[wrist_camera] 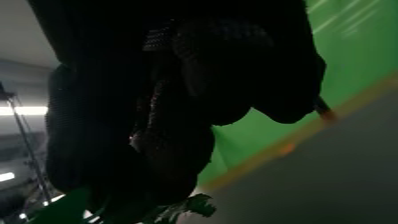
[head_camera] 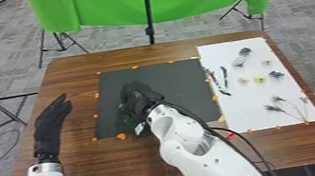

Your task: Arrange flowers

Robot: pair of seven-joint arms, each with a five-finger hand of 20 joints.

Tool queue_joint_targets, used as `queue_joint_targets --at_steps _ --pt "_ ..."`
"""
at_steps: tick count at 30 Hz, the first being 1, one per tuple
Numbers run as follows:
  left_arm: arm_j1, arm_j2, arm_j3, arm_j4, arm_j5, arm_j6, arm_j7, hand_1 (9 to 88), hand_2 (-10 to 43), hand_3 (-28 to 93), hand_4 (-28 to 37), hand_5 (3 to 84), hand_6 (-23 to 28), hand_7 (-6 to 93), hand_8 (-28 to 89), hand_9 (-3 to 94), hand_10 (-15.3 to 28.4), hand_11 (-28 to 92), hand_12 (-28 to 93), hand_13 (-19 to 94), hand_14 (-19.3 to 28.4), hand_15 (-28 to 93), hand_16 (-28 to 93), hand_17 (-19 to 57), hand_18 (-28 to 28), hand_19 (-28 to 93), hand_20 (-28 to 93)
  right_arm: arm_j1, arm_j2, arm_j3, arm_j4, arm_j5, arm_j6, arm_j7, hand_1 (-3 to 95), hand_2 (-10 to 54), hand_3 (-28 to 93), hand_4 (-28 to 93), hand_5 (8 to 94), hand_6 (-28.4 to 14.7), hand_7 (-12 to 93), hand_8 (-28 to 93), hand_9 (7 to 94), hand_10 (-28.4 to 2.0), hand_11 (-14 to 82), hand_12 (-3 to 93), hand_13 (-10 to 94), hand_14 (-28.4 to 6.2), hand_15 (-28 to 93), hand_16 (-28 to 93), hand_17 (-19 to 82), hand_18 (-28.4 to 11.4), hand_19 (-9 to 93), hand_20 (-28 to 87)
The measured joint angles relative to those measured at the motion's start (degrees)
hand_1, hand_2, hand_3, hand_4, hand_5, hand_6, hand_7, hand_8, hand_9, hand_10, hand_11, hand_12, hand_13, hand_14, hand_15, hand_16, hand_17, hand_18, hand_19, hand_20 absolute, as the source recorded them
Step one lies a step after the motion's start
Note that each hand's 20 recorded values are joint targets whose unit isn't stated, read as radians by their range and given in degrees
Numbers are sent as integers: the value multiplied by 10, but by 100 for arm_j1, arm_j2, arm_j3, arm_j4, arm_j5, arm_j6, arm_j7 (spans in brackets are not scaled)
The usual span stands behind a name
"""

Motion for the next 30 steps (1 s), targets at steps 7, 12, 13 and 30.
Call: queue_joint_targets --at_steps 7,12,13,30 --pt "-112 -12 106 -25 31 -159 -1 182 -54 684 -247 427 13 88 -56 433 109 100 142 336 136 98 24 55 106 14 180 -119 -57 70 192 -79 8 7 845 -95 -283 509 757 -21 424 230 870 -128 480 279 937 -23 631 290 729 -76 932 538" --pt "-151 -22 141 -35 59 -266 -13 182 -56 683 -244 425 12 87 -55 430 108 98 143 334 137 97 25 53 108 14 180 -133 -109 160 223 13 -21 10 795 -95 -283 430 763 -28 389 227 865 -131 465 269 937 -29 607 296 721 -76 932 513" --pt "-154 -25 148 -37 65 -285 -15 182 -56 683 -243 424 12 88 -55 430 108 97 144 334 138 96 25 53 108 14 180 -135 -120 175 229 14 -27 7 776 -95 -283 437 766 -31 380 221 865 -132 463 269 937 -29 605 298 720 -76 932 508" --pt "-120 -136 106 -70 100 -433 -86 183 -59 680 -238 425 13 86 -54 430 108 99 149 334 140 96 29 50 108 13 180 -224 409 183 -601 -167 -1077 -93 171 44 596 -96 784 -60 195 -64 855 -164 426 272 912 -62 602 313 697 -102 932 517"
